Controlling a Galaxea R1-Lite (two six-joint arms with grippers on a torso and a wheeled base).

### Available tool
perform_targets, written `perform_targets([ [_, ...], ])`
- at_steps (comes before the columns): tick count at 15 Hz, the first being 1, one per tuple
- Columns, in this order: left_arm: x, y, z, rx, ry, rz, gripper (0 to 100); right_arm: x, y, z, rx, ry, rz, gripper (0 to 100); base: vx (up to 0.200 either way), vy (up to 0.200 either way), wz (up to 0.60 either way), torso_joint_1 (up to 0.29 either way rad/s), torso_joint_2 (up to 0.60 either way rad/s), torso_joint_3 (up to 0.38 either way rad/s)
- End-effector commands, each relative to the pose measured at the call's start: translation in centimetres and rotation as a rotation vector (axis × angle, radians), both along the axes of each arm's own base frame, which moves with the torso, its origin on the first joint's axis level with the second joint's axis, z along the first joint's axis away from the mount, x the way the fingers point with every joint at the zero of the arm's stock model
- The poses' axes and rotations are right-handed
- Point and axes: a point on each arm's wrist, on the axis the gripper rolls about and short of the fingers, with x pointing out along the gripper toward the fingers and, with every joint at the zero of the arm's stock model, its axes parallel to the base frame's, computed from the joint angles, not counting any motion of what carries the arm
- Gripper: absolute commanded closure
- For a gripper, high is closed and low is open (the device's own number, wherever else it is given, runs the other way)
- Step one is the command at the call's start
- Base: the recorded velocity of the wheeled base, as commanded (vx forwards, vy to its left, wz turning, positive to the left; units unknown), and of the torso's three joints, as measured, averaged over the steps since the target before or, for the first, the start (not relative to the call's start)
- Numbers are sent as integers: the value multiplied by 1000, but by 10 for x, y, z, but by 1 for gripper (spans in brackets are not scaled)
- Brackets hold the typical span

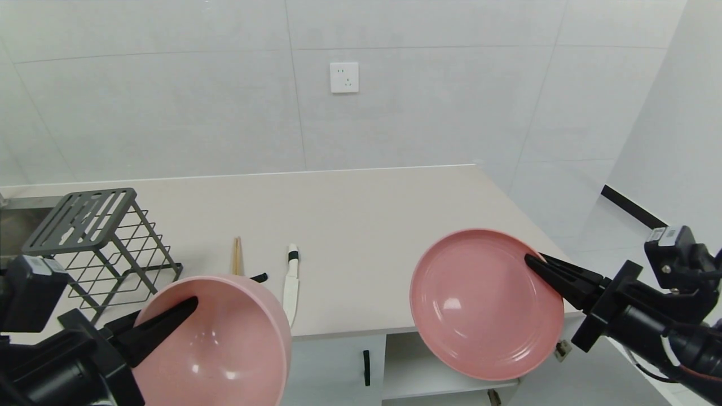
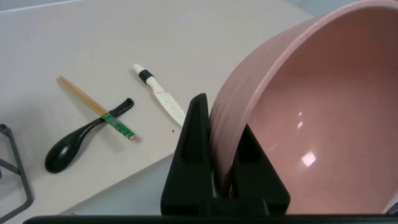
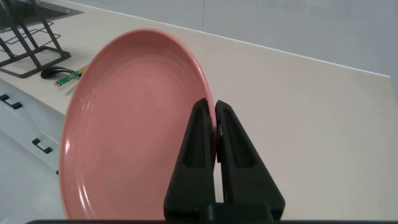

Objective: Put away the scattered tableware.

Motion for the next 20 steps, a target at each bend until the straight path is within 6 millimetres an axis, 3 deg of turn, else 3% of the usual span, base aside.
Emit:
perform_targets([
  [1,0,0,-2,3,7,-2,100,-1,1,-3,-6,15,8,100,0,0,0,-61,173,110],
  [13,2,-1,-4,8,26,-2,100,4,5,-10,-24,44,16,100,0,0,0,-7,17,7],
  [20,2,-1,-4,9,24,-2,100,3,4,-10,-50,30,15,100,0,0,0,-311,126,-186],
])
